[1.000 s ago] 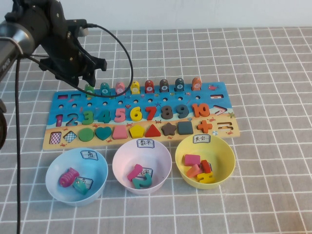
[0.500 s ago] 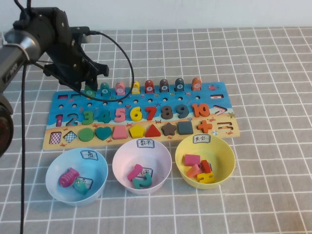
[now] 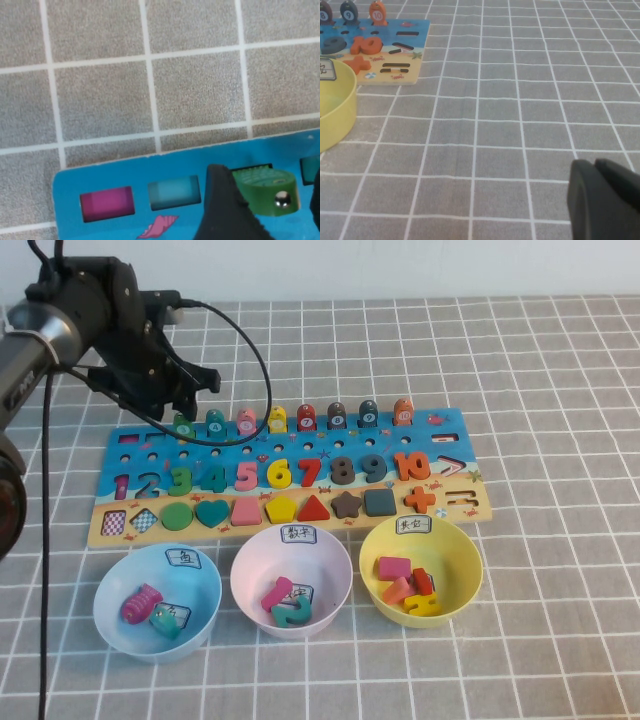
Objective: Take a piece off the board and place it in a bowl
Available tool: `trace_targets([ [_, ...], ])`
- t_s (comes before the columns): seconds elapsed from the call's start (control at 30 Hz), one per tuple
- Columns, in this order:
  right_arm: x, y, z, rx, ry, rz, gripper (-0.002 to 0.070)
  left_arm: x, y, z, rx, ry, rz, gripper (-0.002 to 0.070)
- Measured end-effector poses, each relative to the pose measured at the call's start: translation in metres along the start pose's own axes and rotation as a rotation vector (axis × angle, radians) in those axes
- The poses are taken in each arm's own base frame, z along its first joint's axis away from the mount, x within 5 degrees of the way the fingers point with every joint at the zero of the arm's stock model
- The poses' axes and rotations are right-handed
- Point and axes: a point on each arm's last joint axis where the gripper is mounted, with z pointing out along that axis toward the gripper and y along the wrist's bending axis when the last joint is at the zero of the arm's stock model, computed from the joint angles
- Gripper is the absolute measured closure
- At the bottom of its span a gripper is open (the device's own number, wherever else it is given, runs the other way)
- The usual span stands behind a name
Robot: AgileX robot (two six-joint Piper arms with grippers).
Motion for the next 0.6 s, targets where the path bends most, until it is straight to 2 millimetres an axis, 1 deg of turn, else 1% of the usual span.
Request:
trace_targets([
  [0.3,0.0,0.0,0.0,0.0,0.0,0.0,0.0694,0.004,0.001,0.017,-0.002,0.021,-0.001,0.0353],
  [0.6,0.0,0.0,0.0,0.0,0.0,0.0,0.0694,0.003,0.001,0.019,0.0,0.013,-0.002,0.0353],
])
